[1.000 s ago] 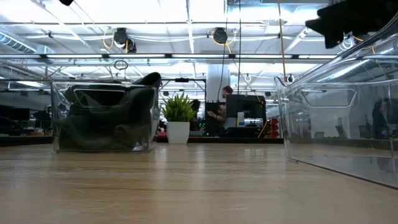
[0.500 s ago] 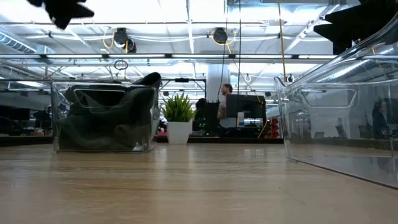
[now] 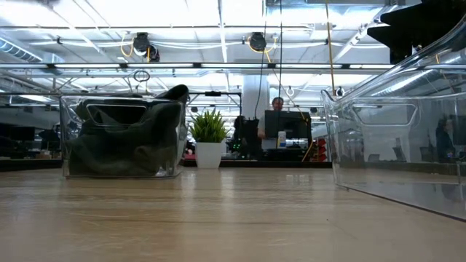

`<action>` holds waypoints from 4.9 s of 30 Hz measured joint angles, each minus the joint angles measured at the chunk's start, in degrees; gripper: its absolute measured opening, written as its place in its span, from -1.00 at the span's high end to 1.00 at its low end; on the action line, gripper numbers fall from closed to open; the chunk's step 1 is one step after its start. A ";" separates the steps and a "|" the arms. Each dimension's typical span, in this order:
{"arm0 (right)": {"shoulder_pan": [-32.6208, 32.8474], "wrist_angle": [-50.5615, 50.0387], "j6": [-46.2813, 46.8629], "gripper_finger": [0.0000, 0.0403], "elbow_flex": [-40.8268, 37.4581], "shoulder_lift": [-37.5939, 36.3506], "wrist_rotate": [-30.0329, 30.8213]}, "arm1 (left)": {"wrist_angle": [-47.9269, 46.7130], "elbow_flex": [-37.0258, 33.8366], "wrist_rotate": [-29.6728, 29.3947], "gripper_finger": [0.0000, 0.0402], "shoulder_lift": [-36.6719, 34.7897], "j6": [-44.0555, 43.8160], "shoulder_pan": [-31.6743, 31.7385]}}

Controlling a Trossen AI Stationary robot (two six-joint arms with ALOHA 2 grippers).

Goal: Pick & Place hat
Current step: Put the blue cap into the bottom transparent bin

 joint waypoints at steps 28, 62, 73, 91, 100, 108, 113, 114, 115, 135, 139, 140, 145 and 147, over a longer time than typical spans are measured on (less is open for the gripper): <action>0.00 1.04 0.61 0.15 0.00 0.04 -0.11 | -78.81 63.71 10.53 0.48 63.88 -11.55 -15.64; 0.04 17.41 2.59 0.15 -7.85 0.02 -0.22 | -77.13 62.03 3.92 0.14 68.28 -7.97 -23.62; 0.04 17.34 3.82 0.15 -7.85 0.02 -0.26 | -85.00 61.94 3.95 0.16 75.89 -7.15 -24.14; 0.07 17.08 3.85 0.15 -7.87 0.02 -0.28 | -90.50 61.92 -7.80 0.16 76.75 -5.87 -24.01; 0.07 16.99 4.40 0.15 -7.87 0.02 -0.31 | -90.70 61.92 -14.07 0.40 76.75 -5.71 -24.31; 0.06 17.01 4.87 0.15 -7.87 0.02 -0.31 | -90.07 61.92 -13.06 0.68 76.75 -6.15 -24.14; 0.07 17.03 4.87 0.15 -7.87 0.02 -0.31 | -89.00 61.92 -13.05 0.74 76.75 -7.56 -23.56; 0.06 17.05 4.87 0.15 -7.87 0.02 -0.31 | -88.19 61.92 -13.17 0.74 76.75 -8.04 -23.57; 0.06 17.05 4.87 0.15 -7.87 0.02 -0.31 | -87.31 61.92 -13.40 0.74 76.75 -8.03 -23.57; 0.04 16.92 5.53 0.15 -7.87 0.06 -1.49 | -90.57 67.84 -16.54 -0.06 67.83 -6.41 -19.70; 0.07 16.88 5.55 0.15 -7.87 0.08 -3.48 | -90.79 61.71 -11.54 -0.09 65.23 -7.17 -17.59; 0.07 16.89 5.55 0.15 -7.87 0.10 -3.42 | -90.77 60.14 -10.87 -0.09 64.86 -7.16 -16.99; 0.07 16.88 5.40 0.15 -7.87 0.11 -3.26 | -89.24 54.77 -9.66 -0.03 63.69 -5.12 -15.50; 0.07 16.96 5.35 0.15 -7.87 0.09 -3.26 | -87.73 53.28 -7.28 -0.01 63.77 -2.70 -15.28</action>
